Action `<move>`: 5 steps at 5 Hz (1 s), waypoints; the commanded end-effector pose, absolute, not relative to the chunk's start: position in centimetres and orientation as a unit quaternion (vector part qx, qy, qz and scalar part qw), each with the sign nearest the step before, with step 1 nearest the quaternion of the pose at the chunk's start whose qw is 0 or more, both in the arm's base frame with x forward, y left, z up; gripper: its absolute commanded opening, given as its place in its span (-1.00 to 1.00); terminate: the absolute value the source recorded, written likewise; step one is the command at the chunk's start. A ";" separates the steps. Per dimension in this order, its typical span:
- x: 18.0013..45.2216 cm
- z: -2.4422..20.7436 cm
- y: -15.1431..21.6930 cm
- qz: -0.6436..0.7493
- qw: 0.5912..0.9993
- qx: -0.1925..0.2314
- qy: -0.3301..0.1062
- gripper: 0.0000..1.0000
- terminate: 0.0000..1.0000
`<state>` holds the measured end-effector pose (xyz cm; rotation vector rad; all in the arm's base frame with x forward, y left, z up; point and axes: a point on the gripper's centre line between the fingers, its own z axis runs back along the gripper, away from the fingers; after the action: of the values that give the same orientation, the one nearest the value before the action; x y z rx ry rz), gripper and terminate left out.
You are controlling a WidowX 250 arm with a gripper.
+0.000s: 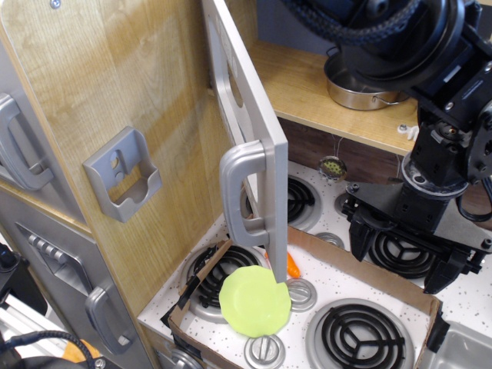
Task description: Close microwave
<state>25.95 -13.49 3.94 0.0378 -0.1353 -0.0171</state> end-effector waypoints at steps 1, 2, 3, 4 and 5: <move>25.9 3.9 -13.5 -0.009 0.997 0.019 -0.068 1.00 -1.00; 26.2 6.4 -12.8 -0.019 0.996 0.042 -0.081 1.00 -1.00; 26.3 10.1 -12.6 -0.018 0.994 0.071 -0.084 1.00 -1.00; 26.2 13.0 -12.1 -0.027 0.991 0.084 -0.101 1.00 -1.00; 26.1 15.4 -10.5 -0.044 0.988 0.092 -0.118 1.00 -1.00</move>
<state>25.61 -10.06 13.95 0.2136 -0.1782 -0.1103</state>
